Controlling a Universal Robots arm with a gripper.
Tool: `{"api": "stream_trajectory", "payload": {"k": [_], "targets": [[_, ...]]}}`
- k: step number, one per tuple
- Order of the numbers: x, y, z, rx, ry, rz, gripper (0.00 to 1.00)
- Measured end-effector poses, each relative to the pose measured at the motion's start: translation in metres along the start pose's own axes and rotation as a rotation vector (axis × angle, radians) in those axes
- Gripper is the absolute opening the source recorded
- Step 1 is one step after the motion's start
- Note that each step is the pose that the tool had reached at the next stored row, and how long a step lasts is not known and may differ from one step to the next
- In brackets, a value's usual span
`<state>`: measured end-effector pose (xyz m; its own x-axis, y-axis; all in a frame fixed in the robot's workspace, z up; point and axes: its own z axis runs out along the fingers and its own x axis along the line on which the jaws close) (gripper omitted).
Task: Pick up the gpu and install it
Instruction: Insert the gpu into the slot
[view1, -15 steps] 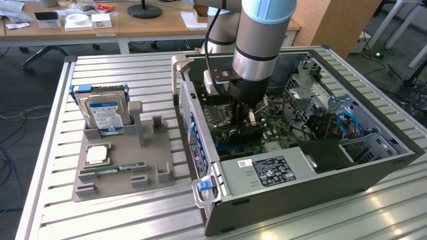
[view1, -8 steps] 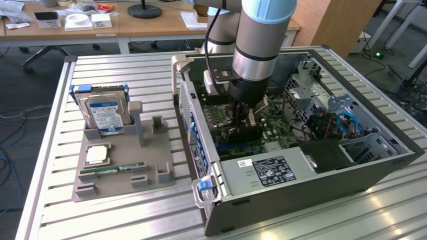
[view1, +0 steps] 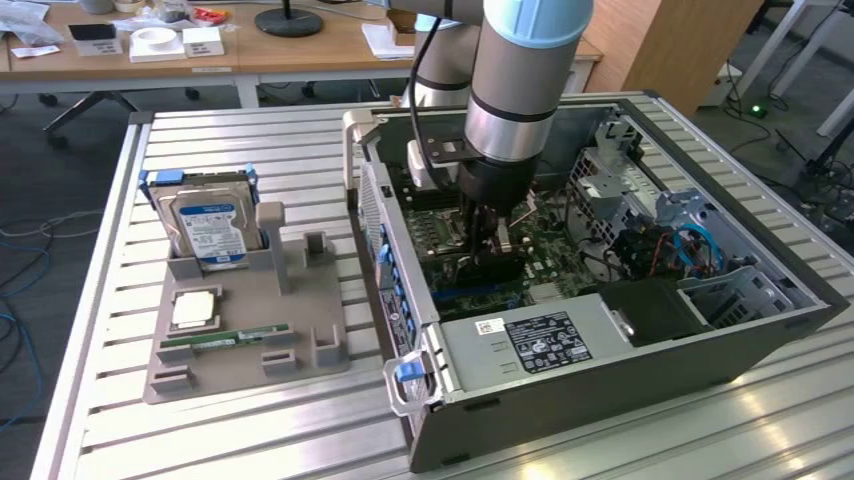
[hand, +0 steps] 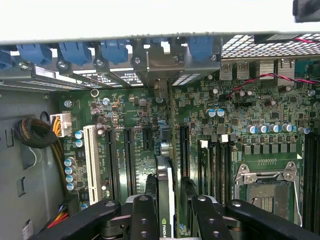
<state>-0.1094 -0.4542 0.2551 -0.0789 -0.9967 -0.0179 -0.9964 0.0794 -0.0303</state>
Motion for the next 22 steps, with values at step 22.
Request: {"api": "stream_trajectory", "payload": {"k": [22], "targets": [[0.0038,-0.0003,0.0,0.0,-0.0001,0.0,0.45]]}}
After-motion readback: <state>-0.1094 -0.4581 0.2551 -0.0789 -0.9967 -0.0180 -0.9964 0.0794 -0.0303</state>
